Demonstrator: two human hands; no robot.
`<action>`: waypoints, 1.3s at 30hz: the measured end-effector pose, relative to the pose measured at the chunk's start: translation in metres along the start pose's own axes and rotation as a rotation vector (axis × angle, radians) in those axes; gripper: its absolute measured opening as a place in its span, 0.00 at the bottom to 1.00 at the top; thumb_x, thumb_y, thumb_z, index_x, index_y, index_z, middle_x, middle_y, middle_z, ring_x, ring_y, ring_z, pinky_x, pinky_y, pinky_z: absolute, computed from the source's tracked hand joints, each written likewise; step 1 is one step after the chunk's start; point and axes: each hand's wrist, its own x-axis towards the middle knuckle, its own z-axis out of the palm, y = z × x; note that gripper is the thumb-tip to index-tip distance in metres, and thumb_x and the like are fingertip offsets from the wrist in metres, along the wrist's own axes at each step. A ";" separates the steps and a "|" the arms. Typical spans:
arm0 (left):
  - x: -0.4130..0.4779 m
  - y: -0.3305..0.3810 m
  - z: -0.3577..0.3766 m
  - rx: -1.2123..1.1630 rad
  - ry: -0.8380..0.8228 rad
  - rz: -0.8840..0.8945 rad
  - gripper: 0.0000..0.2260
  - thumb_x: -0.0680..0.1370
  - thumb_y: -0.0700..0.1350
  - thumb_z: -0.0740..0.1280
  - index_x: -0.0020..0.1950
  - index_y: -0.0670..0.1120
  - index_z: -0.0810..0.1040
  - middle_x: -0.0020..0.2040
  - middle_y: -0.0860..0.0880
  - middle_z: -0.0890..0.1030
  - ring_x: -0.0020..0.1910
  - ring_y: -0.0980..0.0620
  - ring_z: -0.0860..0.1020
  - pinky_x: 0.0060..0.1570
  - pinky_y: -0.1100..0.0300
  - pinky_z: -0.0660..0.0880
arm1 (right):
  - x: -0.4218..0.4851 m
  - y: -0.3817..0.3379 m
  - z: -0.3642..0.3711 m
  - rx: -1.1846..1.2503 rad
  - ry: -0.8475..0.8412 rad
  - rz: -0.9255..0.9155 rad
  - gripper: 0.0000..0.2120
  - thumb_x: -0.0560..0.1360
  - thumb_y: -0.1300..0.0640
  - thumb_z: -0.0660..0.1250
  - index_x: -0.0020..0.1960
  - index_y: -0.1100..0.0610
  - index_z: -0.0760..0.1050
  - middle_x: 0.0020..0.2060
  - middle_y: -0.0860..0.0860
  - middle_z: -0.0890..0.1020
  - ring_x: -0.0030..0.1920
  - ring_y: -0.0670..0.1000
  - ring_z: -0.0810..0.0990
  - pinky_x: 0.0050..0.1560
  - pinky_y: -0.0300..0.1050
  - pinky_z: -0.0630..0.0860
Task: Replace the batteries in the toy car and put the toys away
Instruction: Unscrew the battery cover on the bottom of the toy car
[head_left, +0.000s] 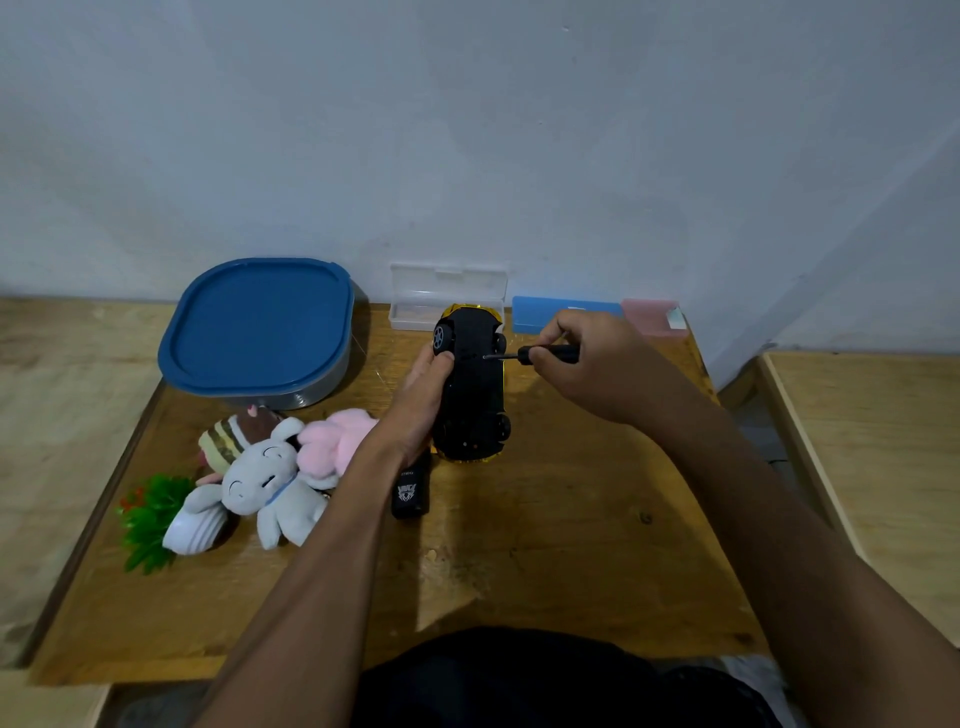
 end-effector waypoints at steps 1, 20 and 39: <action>0.000 0.001 0.000 0.007 -0.003 0.004 0.16 0.81 0.52 0.59 0.67 0.53 0.74 0.53 0.43 0.82 0.51 0.44 0.81 0.46 0.48 0.78 | 0.002 -0.003 -0.002 -0.020 0.001 -0.004 0.05 0.76 0.49 0.66 0.46 0.50 0.77 0.39 0.47 0.78 0.38 0.44 0.76 0.33 0.38 0.68; -0.003 0.003 0.004 0.059 0.005 0.025 0.11 0.83 0.50 0.56 0.62 0.58 0.74 0.55 0.43 0.82 0.50 0.46 0.82 0.49 0.47 0.80 | 0.013 -0.014 -0.006 -0.181 0.058 -0.144 0.13 0.76 0.50 0.68 0.58 0.55 0.76 0.49 0.50 0.79 0.49 0.46 0.73 0.51 0.42 0.72; -0.002 0.003 0.006 0.047 0.044 0.054 0.09 0.83 0.49 0.57 0.59 0.57 0.75 0.52 0.46 0.82 0.49 0.47 0.82 0.47 0.48 0.79 | 0.008 -0.005 -0.005 -0.216 0.053 -0.243 0.12 0.77 0.59 0.66 0.60 0.56 0.76 0.52 0.52 0.75 0.49 0.50 0.76 0.51 0.43 0.72</action>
